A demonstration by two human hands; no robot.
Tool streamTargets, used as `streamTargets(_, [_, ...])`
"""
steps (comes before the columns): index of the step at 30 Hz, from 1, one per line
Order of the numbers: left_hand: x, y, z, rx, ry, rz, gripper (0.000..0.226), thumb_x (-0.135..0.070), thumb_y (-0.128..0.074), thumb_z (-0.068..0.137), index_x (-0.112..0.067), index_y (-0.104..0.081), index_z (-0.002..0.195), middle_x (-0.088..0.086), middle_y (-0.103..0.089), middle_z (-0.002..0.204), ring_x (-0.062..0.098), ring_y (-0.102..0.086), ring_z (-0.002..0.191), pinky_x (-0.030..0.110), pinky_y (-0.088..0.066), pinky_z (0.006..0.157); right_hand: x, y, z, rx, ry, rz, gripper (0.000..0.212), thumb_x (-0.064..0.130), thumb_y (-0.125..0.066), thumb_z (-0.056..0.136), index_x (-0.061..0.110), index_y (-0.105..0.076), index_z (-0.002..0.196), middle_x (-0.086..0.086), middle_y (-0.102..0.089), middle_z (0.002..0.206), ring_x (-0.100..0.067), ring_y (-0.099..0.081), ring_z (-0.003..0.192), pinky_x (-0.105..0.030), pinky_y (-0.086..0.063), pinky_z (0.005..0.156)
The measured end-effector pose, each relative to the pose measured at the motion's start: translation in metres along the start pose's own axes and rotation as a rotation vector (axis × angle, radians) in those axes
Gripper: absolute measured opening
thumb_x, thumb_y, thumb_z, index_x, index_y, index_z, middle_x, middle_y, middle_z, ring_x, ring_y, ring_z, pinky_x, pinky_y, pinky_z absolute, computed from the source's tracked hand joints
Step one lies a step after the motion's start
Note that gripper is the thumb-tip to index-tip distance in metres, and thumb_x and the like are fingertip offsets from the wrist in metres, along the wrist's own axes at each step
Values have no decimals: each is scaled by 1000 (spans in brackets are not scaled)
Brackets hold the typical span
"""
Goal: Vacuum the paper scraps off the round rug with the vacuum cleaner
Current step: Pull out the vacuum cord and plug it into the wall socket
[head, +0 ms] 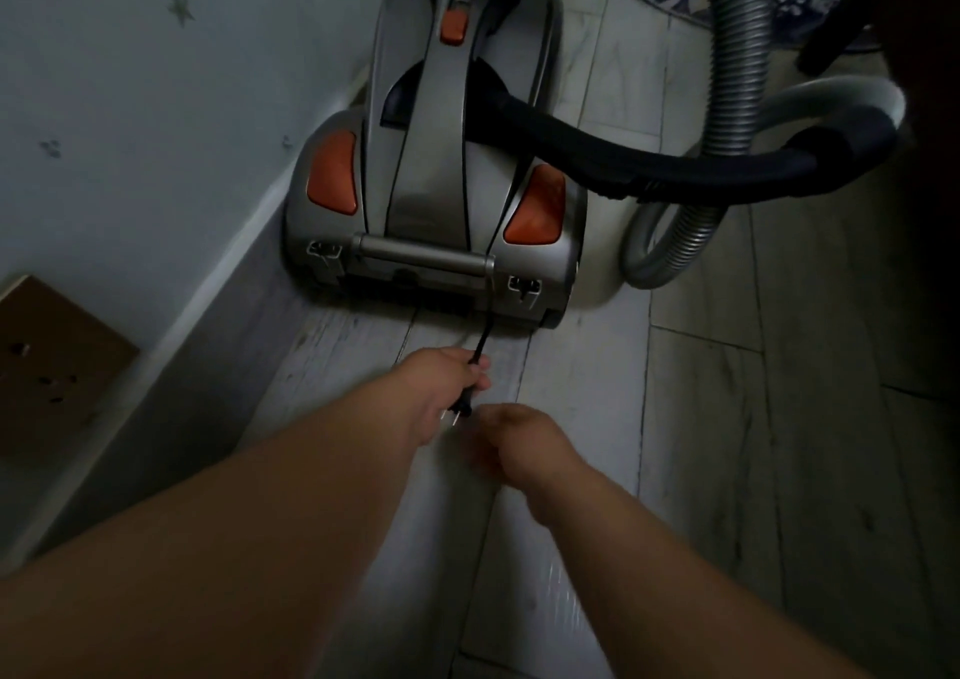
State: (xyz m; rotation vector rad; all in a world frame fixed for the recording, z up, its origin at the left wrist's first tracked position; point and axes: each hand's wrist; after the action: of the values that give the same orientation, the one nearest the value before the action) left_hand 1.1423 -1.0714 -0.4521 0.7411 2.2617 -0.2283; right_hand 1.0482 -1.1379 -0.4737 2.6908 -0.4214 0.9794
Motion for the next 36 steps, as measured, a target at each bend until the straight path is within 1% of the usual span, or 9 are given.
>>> streamTargets(3, [-1, 13, -17, 78, -81, 79, 26, 2, -42, 98, -3, -59, 116, 3, -59, 79, 8, -53, 72, 5, -41, 48, 25, 14, 10, -11, 35, 20, 20, 12, -49, 99, 18, -64, 88, -4, -61, 89, -17, -53, 80, -37, -47, 79])
streamTargets(7, [21, 46, -37, 261, -162, 147, 23, -2, -46, 96, -14, -62, 107, -3, -63, 82, 8, -56, 81, 11, -40, 63, 64, 8, 24, 115, -108, 424, 30, 9, -36, 104, -4, -59, 118, -9, -69, 77, -21, -65, 59, -24, -50, 57])
streamTargets(11, [45, 80, -51, 331, -107, 287, 24, -10, -51, 96, -26, -64, 107, -9, -69, 92, 0, -61, 80, 20, -42, 74, 77, 6, 35, 164, -195, 508, 23, 15, -37, 107, 5, -55, 114, -4, -73, 76, -20, -65, 81, -40, -43, 95])
streamTargets(19, [32, 63, -44, -23, -86, 268, 39, -1, -44, 96, -17, -56, 129, -5, -58, 120, 7, -53, 94, 16, -40, 71, 58, -8, 32, 100, -114, 497, 16, 17, -42, 107, 15, -56, 99, 1, -73, 71, -14, -60, 74, -26, -42, 63])
streamTargets(22, [2, 49, -31, -76, -57, 43, 12, -6, -54, 94, -14, -62, 93, -3, -59, 98, 13, -55, 90, 12, -43, 63, 48, -10, 17, 37, -52, 383, 25, 19, -43, 107, 15, -57, 87, -1, -63, 75, -9, -51, 60, -18, -37, 41])
streamTargets(26, [-20, 18, -13, -55, 10, 71, 23, -12, -50, 97, -14, -51, 74, 2, -53, 72, 11, -47, 58, 14, -37, 41, 34, -12, 5, 24, 33, 260, 22, 18, -43, 107, 13, -59, 93, -1, -59, 76, -7, -45, 57, -16, -35, 47])
streamTargets(31, [-23, -6, 5, -15, 85, 103, 30, -14, -44, 100, -9, -50, 71, 6, -50, 65, 16, -41, 52, 18, -28, 31, 30, -1, 1, 51, 119, 226, 24, 11, -47, 105, 1, -64, 118, -5, -61, 75, -4, -56, 62, -5, -40, 51])
streamTargets(34, [-24, -11, 7, 17, 124, 70, 31, -10, -39, 101, -8, -49, 72, 4, -48, 68, 13, -42, 56, 19, -36, 37, 24, 10, 0, 20, 116, 61, 18, 18, -55, 102, 6, -68, 101, -9, -65, 89, -14, -58, 81, -14, -43, 64])
streamTargets(36, [-20, -9, 10, -36, 117, 7, 25, -5, -39, 100, -7, -54, 81, 3, -51, 73, 9, -47, 62, 15, -41, 43, 25, 14, -1, -56, 102, -32, 24, 22, -54, 103, 9, -64, 120, -6, -63, 109, -17, -58, 98, -21, -44, 73])
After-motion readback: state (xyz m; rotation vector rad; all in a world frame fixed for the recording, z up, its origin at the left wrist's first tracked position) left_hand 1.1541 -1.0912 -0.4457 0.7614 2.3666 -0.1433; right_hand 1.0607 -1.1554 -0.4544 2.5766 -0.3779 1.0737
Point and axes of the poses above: each hand's wrist, its own z-axis towards the middle knuckle, its own y-axis out of the back of the hand, x = y × z
